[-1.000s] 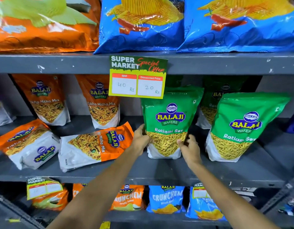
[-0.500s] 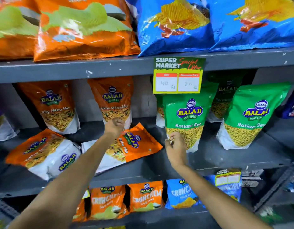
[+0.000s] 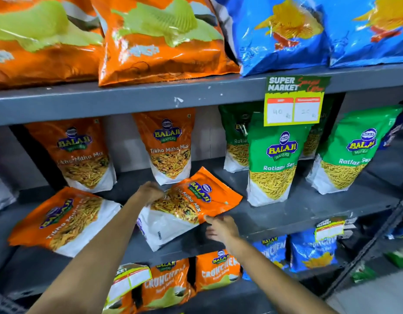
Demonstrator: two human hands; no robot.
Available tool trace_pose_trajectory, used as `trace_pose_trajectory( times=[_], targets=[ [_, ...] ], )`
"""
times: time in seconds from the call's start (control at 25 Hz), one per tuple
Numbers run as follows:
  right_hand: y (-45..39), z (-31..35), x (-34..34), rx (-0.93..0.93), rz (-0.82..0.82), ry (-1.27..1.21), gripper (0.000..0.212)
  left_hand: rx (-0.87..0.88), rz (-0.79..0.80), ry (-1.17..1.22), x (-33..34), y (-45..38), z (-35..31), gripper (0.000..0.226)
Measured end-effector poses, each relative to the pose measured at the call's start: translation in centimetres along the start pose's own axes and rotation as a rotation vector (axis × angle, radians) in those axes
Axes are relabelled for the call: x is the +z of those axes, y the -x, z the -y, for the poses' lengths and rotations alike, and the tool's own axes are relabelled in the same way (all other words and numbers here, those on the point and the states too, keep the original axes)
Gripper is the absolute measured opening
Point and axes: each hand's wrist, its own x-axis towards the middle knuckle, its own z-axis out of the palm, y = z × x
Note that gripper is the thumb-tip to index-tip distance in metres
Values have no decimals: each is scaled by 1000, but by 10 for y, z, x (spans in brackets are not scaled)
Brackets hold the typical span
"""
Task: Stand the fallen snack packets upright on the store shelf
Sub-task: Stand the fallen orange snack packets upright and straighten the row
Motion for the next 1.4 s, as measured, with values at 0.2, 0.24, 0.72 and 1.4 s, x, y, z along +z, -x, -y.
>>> trace_pose_trajectory(
  times=[0.2, 0.24, 0.72, 1.4],
  targets=[
    [8, 0, 6, 55, 27, -105, 43, -201, 421, 74, 4, 1, 15, 37],
    [9, 1, 5, 64, 22, -102, 44, -242, 463, 136, 8, 10, 18, 35],
    [44, 2, -52, -32, 4, -81, 17, -257, 255, 559, 63, 101, 24, 40],
    [75, 62, -97, -417, 216, 117, 22, -99, 70, 675, 54, 149, -16, 49]
  ],
)
